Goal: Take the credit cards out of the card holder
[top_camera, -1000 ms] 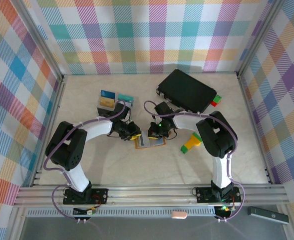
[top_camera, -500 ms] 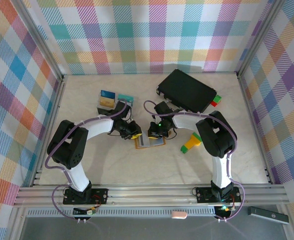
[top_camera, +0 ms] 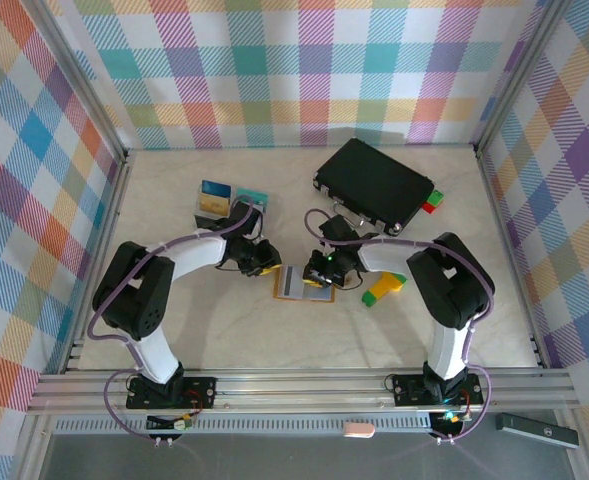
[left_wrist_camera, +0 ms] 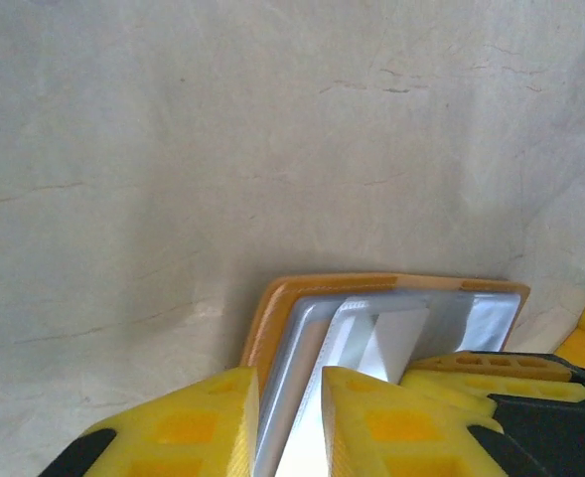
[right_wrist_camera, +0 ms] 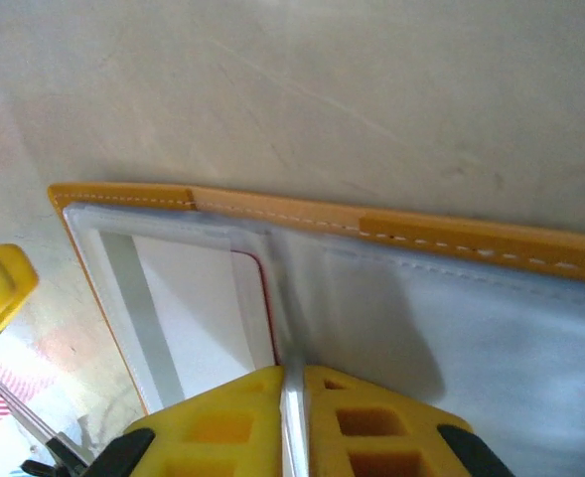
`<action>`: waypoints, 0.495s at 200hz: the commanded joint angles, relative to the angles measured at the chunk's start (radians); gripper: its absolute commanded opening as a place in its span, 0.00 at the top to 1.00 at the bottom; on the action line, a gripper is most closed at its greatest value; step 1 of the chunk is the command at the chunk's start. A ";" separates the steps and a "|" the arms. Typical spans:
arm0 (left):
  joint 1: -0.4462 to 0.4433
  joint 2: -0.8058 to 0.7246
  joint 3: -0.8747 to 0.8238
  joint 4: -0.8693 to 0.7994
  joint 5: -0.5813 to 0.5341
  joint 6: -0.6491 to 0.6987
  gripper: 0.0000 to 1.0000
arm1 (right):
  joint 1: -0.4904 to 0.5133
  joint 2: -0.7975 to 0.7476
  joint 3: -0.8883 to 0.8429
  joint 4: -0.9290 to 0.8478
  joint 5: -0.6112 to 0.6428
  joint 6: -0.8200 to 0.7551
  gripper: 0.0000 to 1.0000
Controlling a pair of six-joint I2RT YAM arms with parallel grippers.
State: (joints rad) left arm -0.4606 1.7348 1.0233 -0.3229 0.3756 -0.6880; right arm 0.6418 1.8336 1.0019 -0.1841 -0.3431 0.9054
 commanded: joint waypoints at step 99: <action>-0.023 -0.092 -0.079 0.015 0.012 -0.048 0.73 | -0.013 -0.104 0.038 -0.095 0.070 -0.173 0.83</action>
State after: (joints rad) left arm -0.4644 1.6497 0.9520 -0.3134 0.3580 -0.7185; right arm 0.6334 1.7210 1.0103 -0.2440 -0.2501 0.8131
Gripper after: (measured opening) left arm 0.271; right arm 0.169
